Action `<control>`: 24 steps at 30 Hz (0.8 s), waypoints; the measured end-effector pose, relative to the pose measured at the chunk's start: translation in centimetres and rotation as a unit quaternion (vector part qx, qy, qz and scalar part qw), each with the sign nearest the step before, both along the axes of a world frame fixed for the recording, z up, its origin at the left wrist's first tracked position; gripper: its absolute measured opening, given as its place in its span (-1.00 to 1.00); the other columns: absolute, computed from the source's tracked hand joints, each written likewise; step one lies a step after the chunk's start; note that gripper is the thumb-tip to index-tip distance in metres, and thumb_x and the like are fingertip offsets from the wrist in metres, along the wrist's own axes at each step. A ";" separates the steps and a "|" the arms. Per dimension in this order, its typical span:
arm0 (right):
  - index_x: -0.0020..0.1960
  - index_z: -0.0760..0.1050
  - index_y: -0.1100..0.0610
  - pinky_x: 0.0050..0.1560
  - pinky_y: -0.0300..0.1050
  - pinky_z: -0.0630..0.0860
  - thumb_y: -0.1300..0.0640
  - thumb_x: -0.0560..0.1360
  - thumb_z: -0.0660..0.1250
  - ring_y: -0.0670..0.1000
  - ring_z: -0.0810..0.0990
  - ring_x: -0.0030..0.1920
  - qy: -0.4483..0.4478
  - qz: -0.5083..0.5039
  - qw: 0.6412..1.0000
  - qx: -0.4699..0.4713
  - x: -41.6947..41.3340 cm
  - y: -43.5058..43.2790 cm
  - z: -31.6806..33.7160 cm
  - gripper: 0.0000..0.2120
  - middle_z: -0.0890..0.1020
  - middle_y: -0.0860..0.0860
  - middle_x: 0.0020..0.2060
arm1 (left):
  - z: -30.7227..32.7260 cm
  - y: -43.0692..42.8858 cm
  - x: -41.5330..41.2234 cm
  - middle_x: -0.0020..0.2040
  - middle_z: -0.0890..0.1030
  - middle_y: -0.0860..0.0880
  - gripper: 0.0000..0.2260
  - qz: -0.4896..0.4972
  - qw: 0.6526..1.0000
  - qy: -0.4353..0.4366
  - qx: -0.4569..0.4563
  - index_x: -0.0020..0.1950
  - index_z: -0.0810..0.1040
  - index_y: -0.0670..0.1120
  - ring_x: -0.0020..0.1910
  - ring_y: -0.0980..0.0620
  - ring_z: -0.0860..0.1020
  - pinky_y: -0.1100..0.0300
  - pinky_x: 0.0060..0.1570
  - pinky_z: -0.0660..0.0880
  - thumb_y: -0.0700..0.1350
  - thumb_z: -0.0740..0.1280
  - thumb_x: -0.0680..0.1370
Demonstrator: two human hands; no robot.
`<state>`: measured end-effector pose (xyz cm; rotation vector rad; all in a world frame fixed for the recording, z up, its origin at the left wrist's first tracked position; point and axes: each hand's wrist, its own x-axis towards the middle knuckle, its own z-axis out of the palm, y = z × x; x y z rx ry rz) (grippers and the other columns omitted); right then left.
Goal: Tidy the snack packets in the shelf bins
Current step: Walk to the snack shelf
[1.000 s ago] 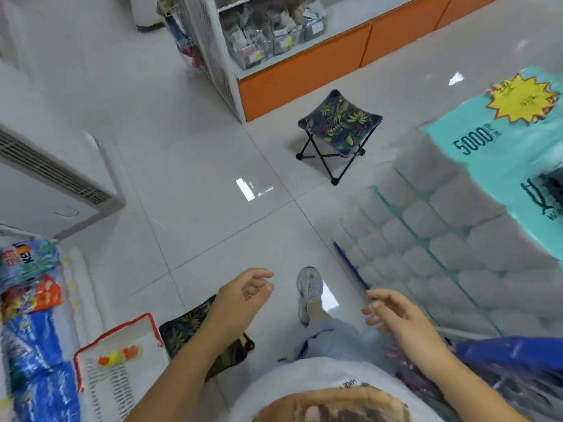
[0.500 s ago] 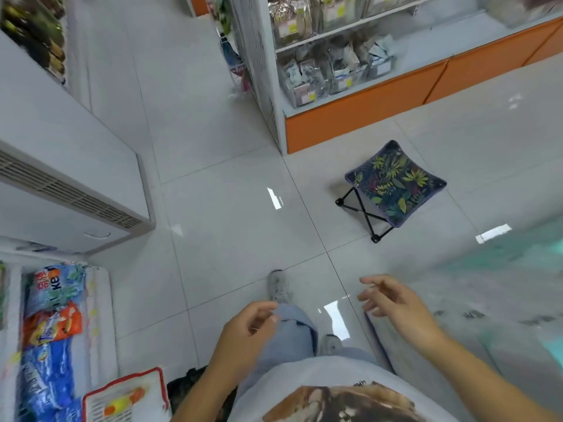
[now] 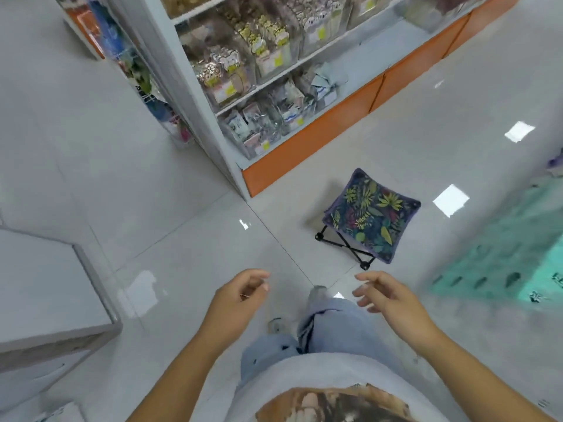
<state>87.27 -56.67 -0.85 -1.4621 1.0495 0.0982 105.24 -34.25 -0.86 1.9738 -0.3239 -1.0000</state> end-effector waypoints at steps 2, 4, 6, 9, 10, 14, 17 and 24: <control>0.09 0.54 0.06 -0.11 -0.17 0.55 0.23 0.57 0.25 0.03 0.65 -0.14 0.005 -0.021 1.000 0.001 1.6 -1.8 -0.1 -0.82 0.68 0.04 -0.13 | -0.1 -2.8 2.8 -0.04 0.64 0.12 -0.85 -0.025 1.000 -0.001 -0.002 0.03 0.58 0.23 -0.02 0.13 0.60 0.23 0.04 0.51 -0.04 0.33 0.56; 0.09 0.54 0.04 -0.11 -0.16 0.55 0.23 0.58 0.23 0.02 0.65 -0.14 0.012 -0.030 0.999 -0.003 3.2 -3.9 -0.7 -0.82 0.68 0.02 -0.13 | -0.6 -5.5 5.2 -0.04 0.64 0.13 -0.85 -0.043 0.999 -0.005 -0.002 0.03 0.58 0.23 -0.02 0.14 0.60 0.23 0.03 0.51 -0.04 0.33 0.56; 0.10 0.54 0.04 -0.12 -0.17 0.53 0.22 0.58 0.23 0.00 0.65 -0.15 0.017 -0.022 1.000 -0.005 5.1 -6.1 -1.3 -0.83 0.68 0.00 -0.14 | -0.9 -7.8 6.9 -0.04 0.64 0.13 -0.87 -0.041 0.999 -0.012 0.001 0.04 0.58 0.22 -0.02 0.16 0.60 0.22 0.03 0.52 -0.03 0.34 0.56; 0.11 0.53 0.02 -0.10 -0.17 0.53 0.19 0.58 0.24 -0.03 0.65 -0.15 0.016 0.002 1.000 -0.011 8.7 -10.0 -1.3 -0.83 0.68 -0.02 -0.14 | -1.1 -10.7 9.0 -0.05 0.64 0.14 -0.87 -0.020 1.000 -0.013 0.009 0.05 0.57 0.21 -0.03 0.18 0.59 0.24 0.01 0.53 -0.02 0.34 0.56; 0.10 0.53 0.01 -0.08 -0.14 0.54 0.18 0.58 0.24 -0.02 0.65 -0.15 0.015 0.015 1.000 -0.012 10.4 -11.7 -1.0 -0.84 0.68 -0.03 -0.14 | -1.0 -11.8 9.9 -0.06 0.64 0.14 -0.87 -0.012 1.000 -0.007 0.009 0.05 0.57 0.21 -0.03 0.18 0.59 0.26 -0.01 0.52 -0.02 0.33 0.56; 0.09 0.53 -0.03 0.02 -0.05 0.56 0.14 0.57 0.27 -0.03 0.65 -0.14 0.009 0.068 0.997 -0.027 17.1 -17.5 -0.2 -0.85 0.68 -0.04 -0.17 | -0.6 -15.0 12.7 -0.10 0.64 0.14 -0.86 0.028 1.000 0.002 0.013 0.07 0.57 0.19 -0.05 0.18 0.58 0.38 -0.14 0.46 -0.03 0.33 0.56; 0.10 0.54 -0.02 0.06 0.00 0.57 0.14 0.57 0.27 -0.02 0.65 -0.11 0.003 0.088 0.996 -0.017 21.8 -19.8 -0.2 -0.85 0.69 -0.04 -0.15 | -0.6 -15.8 14.3 -0.11 0.64 0.15 -0.87 0.060 0.998 0.013 0.028 0.04 0.57 0.20 -0.08 0.20 0.59 0.39 -0.13 0.46 -0.03 0.35 0.55; 0.04 0.53 -0.08 0.09 0.03 0.52 0.16 0.56 0.28 0.06 0.64 -0.06 -0.007 0.129 0.992 -0.013 32.3 -22.5 -0.8 -0.85 0.66 0.09 -0.06 | -2.0 -17.5 21.5 -0.09 0.63 0.18 -0.89 0.090 0.994 0.047 0.038 0.04 0.57 0.22 -0.08 0.22 0.59 0.30 -0.07 0.53 0.02 0.34 0.55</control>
